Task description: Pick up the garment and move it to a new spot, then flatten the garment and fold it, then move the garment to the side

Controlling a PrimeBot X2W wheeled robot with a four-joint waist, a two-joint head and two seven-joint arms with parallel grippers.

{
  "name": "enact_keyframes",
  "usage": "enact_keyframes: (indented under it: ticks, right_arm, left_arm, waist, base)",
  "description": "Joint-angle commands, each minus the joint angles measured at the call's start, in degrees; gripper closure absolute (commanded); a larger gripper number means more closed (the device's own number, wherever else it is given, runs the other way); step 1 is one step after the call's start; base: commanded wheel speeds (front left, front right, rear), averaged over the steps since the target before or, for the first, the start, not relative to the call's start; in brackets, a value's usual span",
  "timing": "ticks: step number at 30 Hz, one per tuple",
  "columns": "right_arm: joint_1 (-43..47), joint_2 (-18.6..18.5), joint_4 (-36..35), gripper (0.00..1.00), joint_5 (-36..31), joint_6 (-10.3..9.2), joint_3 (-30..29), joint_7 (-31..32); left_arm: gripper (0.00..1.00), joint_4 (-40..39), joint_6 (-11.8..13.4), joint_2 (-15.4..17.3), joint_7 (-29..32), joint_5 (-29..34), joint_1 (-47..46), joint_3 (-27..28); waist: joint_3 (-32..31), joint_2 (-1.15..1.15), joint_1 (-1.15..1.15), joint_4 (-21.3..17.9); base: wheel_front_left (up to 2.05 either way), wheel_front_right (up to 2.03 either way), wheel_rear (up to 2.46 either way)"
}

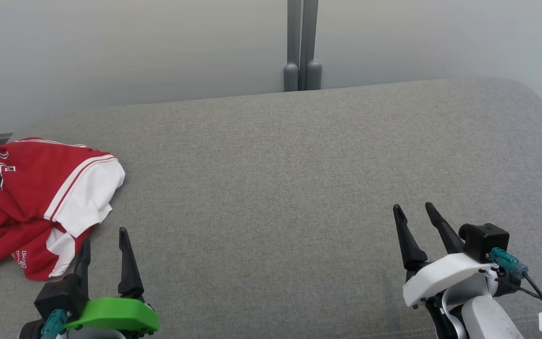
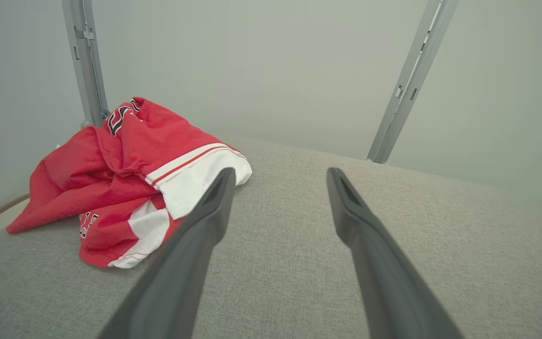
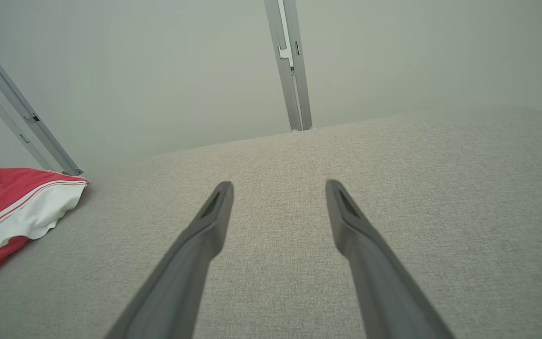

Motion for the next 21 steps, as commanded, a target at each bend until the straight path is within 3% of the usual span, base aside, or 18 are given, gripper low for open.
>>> enact_keyframes:
  ticks: [1, 21]
  right_arm:
    - [-0.6, -0.3, -0.2, 0.0, -1.6, 0.03, -0.1, -0.5]
    - [-0.6, -0.4, -0.1, 0.0, -5.7, 0.03, 1.1, -2.3]
  left_arm:
    - [0.0, -0.7, 0.4, 0.3, -0.6, 1.6, 0.5, 0.0]
    - [0.0, -0.8, 1.7, 0.5, -2.6, 9.7, 1.5, 0.0]
  waist:
    - [-0.1, 0.0, 0.0, 0.0]
    - [-0.5, 0.0, 0.0, -0.4]
  base:
    - [0.0, 0.0, 0.0]
    - [0.0, 0.0, 0.0]
